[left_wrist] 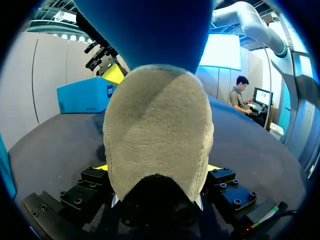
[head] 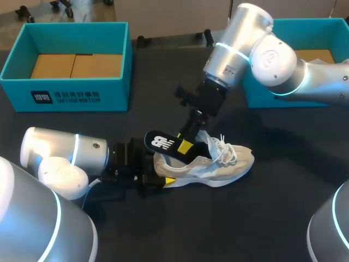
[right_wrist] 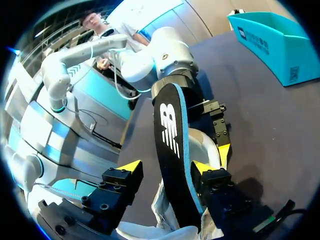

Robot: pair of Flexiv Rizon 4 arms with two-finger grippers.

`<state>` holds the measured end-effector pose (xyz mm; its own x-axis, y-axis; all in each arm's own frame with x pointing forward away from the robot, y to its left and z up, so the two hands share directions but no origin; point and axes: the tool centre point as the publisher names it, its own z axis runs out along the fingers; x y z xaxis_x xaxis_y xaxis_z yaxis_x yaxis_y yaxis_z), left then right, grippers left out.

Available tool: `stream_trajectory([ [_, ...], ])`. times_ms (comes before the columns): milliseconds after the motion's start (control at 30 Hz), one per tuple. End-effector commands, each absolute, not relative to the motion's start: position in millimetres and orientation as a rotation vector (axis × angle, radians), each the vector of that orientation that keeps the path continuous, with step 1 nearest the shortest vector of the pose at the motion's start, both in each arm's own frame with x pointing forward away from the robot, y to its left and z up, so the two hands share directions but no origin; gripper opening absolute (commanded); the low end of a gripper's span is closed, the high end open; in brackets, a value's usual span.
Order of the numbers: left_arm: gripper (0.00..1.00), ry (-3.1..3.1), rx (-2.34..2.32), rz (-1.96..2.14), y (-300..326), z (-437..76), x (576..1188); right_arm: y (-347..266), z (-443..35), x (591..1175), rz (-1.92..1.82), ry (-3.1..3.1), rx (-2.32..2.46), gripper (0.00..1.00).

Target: Take the shoe out of the shoebox, open the shoe tongue, remove and reinsert the insole, then place the shoe into the shoebox

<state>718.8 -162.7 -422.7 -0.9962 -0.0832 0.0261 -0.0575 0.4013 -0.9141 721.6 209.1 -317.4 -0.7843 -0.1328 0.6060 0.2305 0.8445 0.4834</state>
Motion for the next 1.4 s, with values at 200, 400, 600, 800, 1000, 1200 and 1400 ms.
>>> stream_trajectory([
  [200, 0.00, 2.614, -0.130, -1.697, -164, -423, 719, 218, -325, 725, -0.738, -2.340, -0.045, 0.48],
  [400, 0.00, 2.614, -0.130, -1.697, -164, -423, 719, 219, -330, 725, -0.737, -2.318, -0.020, 0.45],
  [600, 0.00, 2.614, -0.130, -1.697, -164, -423, 719, 223, -328, 726, -0.719, -2.298, 0.025, 0.37],
  [800, 0.00, 2.614, -0.130, -1.697, -164, -423, 719, 225, -331, 727, -0.710, -2.275, 0.038, 0.00],
  [1000, 0.00, 2.614, -0.130, -1.697, -164, -423, 719, 226, -326, 731, -0.699, -2.279, 0.056, 0.00],
  [1200, 0.00, 2.614, -0.130, -1.697, -164, -423, 719, 227, -307, 737, -0.806, -2.351, 0.048, 0.00],
  [1400, 0.00, 2.614, -0.130, -1.697, -164, -423, 719, 233, -295, 745, -0.961, -2.388, 0.007, 0.00],
])
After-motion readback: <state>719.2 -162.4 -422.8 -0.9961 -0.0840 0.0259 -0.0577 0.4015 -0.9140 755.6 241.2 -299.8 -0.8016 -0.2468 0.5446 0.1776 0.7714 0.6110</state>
